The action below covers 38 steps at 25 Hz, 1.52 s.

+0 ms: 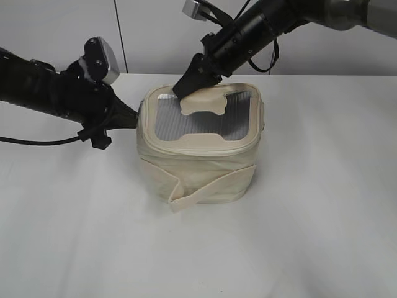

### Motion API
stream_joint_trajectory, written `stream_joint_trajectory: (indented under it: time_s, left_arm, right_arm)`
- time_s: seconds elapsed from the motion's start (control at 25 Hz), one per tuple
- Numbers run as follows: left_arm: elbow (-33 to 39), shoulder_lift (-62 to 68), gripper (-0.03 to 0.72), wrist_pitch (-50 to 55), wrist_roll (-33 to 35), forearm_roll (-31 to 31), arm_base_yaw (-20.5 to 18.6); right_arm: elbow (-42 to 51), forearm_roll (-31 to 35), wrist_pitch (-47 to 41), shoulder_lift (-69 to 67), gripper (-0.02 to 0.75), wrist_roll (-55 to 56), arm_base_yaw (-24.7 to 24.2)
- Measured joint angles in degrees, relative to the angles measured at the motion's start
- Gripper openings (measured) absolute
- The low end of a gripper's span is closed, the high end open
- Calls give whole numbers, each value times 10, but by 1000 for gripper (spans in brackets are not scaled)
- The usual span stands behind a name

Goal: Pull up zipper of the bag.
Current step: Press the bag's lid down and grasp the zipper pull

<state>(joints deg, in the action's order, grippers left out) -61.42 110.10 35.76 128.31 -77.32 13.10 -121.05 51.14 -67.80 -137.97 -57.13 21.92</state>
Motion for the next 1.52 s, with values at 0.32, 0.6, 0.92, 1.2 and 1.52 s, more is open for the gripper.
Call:
stream_joint_trajectory:
  time_s: [0.32,0.6,0.92,1.2,1.52]
  left_arm:
    - [4,-38,17,-15,-143,114,1]
    - [70,-93,9,-21,-199,144,1]
    - [138,-151,6,-45,-201,134,3]
    - [133,-146,349,-89,-146,37,4]
    - [54,-49,601,-71,-135,2,4]
  right_arm:
    - [0,0,0,0,50,8,1]
    - [0,1,0,0,48,24,1]
    - [0,10,0,0,48,26,1]
    - [0,10,-1,-1,46,26,1]
    - [0,11,-2,-1,46,27,1]
